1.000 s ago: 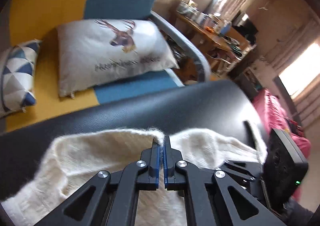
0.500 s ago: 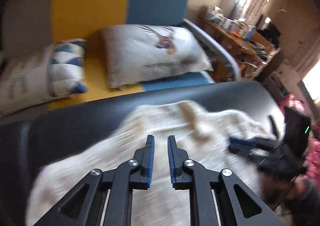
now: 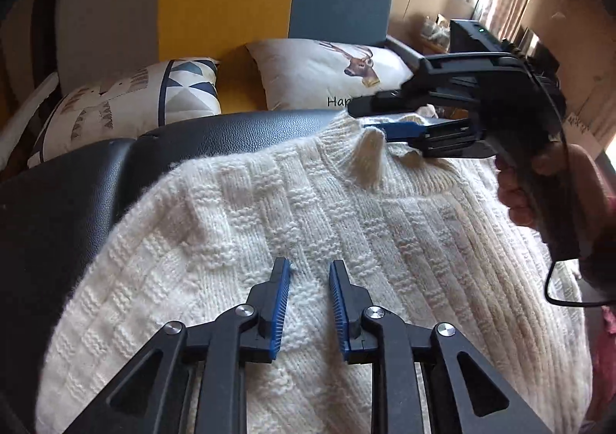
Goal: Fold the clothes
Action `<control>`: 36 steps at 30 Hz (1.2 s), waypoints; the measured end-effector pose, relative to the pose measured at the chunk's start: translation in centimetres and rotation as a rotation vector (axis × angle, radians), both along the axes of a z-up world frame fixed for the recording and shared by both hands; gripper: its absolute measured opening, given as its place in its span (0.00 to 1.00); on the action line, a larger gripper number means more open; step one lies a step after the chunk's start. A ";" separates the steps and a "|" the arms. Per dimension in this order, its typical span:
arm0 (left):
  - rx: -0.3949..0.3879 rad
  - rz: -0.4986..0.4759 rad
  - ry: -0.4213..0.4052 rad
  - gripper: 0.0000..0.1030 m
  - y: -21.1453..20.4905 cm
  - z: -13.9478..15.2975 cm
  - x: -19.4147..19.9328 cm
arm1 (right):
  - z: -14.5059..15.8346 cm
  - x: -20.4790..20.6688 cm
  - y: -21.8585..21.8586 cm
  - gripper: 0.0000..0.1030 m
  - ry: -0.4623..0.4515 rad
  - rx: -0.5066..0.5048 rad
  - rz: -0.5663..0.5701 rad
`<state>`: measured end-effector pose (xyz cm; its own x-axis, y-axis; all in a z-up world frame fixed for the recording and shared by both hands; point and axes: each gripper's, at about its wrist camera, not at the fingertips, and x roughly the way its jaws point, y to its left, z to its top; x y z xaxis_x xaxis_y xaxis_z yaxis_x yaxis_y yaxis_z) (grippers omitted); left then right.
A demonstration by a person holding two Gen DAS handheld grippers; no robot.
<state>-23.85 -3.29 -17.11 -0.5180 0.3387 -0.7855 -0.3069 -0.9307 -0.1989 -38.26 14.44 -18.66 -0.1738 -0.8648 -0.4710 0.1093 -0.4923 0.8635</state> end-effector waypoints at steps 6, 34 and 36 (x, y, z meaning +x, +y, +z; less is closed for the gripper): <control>0.006 0.007 0.019 0.21 -0.3 -0.7 0.2 | -0.6 -2.0 -2.2 0.32 0.038 0.010 -0.041; 0.144 0.877 -0.027 0.37 -31.7 5.9 24.2 | 3.1 20.1 -7.2 0.34 0.188 0.210 0.197; 0.124 0.977 -0.040 0.37 -34.9 5.6 28.5 | 2.6 20.9 -8.4 0.34 0.179 0.220 0.204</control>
